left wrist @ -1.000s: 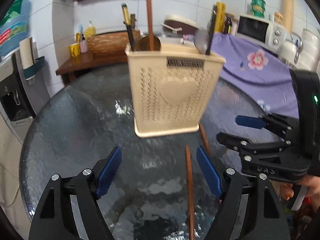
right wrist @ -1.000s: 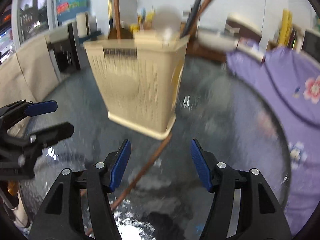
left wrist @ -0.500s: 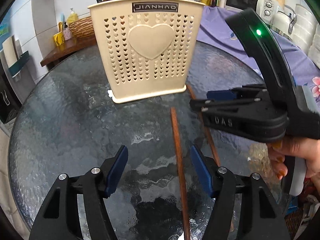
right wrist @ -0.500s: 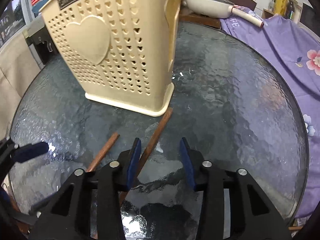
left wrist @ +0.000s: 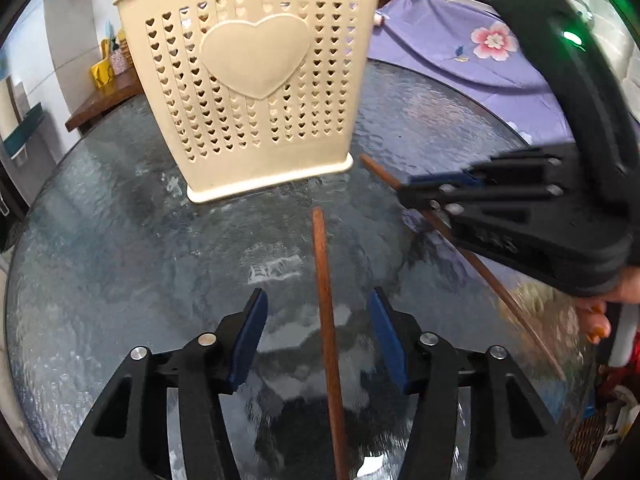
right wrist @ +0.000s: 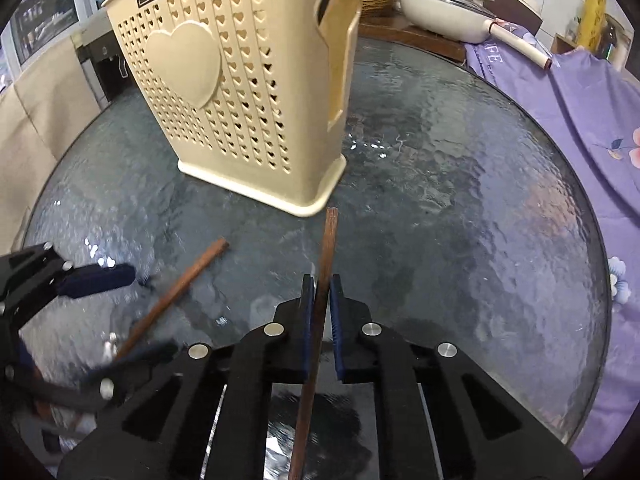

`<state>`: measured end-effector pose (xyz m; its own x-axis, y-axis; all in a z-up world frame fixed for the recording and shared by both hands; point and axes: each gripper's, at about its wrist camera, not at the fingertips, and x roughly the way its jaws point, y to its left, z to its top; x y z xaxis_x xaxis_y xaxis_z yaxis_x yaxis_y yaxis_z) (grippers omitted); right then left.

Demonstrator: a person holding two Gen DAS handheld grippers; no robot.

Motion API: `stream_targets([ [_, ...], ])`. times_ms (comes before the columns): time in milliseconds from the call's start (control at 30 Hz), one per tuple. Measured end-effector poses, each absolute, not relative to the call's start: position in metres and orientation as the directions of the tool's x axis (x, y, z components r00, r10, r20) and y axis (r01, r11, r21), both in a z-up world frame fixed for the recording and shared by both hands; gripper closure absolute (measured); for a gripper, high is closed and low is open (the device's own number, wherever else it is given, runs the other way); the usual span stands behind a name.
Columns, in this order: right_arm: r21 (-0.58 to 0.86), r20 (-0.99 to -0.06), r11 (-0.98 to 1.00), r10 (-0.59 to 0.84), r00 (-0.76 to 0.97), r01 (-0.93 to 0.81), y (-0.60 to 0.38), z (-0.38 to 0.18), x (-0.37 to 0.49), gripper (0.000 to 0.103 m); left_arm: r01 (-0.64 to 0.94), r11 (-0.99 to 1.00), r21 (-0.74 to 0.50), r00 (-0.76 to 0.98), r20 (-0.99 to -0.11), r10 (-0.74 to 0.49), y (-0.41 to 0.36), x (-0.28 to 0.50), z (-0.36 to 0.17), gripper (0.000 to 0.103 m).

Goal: Organize utensils
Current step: 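Grasp a wooden chopstick with the left tool while the right tool grasps another wooden chopstick, then lift both wooden chopsticks and lower them toward the cream basket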

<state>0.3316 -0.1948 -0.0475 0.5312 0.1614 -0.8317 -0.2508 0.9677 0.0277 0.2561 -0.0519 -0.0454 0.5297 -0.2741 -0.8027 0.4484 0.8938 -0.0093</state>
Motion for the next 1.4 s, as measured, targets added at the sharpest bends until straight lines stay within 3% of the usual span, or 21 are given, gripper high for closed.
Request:
stream_targets([
  [600,0.019,-0.828,0.984,0.115,0.549,-0.178,-0.192,-0.047,0.358,0.094,0.431,0.901,0.05,0.544,-0.811,-0.215,-0.09,0.29,-0.041,0.096],
  [1033,0.105,-0.787,0.981,0.181,0.589,-0.161,-0.206,-0.045,0.347,0.095,0.4,0.916,0.02,0.572,-0.787,-0.232,-0.086,0.293,-0.04,0.096],
  [1400,0.197,-0.597,0.943,0.333,0.73,-0.269,-0.228,0.032,0.29,0.095,0.382,0.917,-0.114,0.678,-0.639,-0.362,-0.026,0.25,0.038,0.096],
])
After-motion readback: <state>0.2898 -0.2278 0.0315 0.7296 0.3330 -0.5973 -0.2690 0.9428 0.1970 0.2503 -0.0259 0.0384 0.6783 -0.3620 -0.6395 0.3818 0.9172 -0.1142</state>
